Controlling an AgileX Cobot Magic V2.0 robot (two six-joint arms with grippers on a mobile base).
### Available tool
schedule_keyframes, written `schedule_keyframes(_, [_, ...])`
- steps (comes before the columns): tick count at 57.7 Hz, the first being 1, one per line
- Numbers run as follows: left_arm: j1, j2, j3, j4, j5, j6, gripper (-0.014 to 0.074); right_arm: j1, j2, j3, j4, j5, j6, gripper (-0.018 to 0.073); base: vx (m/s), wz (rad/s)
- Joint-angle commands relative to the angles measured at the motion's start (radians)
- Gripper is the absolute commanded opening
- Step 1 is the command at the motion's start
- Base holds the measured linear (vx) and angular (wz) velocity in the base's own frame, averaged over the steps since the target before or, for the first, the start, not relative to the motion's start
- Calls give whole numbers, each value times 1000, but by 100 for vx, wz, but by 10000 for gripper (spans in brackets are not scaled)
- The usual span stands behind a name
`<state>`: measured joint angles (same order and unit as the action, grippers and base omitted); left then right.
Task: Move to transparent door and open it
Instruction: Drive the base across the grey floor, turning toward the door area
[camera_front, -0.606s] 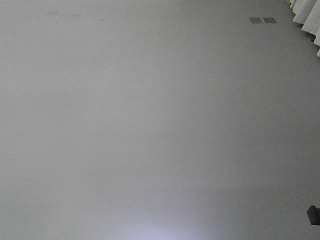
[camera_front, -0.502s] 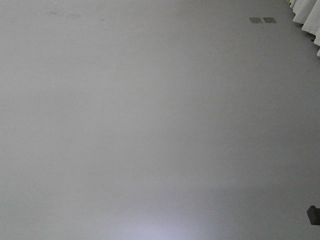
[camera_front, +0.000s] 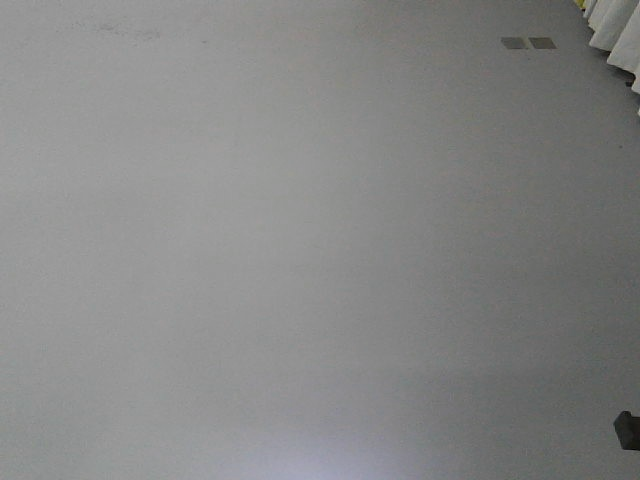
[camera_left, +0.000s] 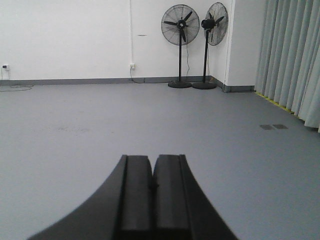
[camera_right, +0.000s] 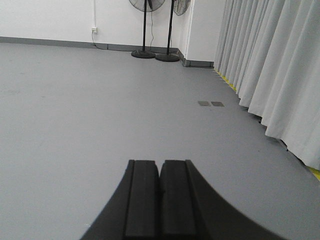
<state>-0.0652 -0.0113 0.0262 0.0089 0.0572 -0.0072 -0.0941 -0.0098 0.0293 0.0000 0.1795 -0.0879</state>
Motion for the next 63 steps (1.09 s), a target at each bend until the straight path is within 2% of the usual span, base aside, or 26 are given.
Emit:
schedule_keyframes(1, [-5,-12,32,-1,-78,-2,-6,-4,-11,14,0,-79,0,-8,12,2])
schedule_keyframes(35, [-5,-12,32,-1,-78,-2,-6,-4,-11,14,0,-79,0,-8,22,1])
schedule_keyframes(63, [-5,-12,32,-1,-78,-2,-6,-4,-11,14,0,-79,0,-8,39,8])
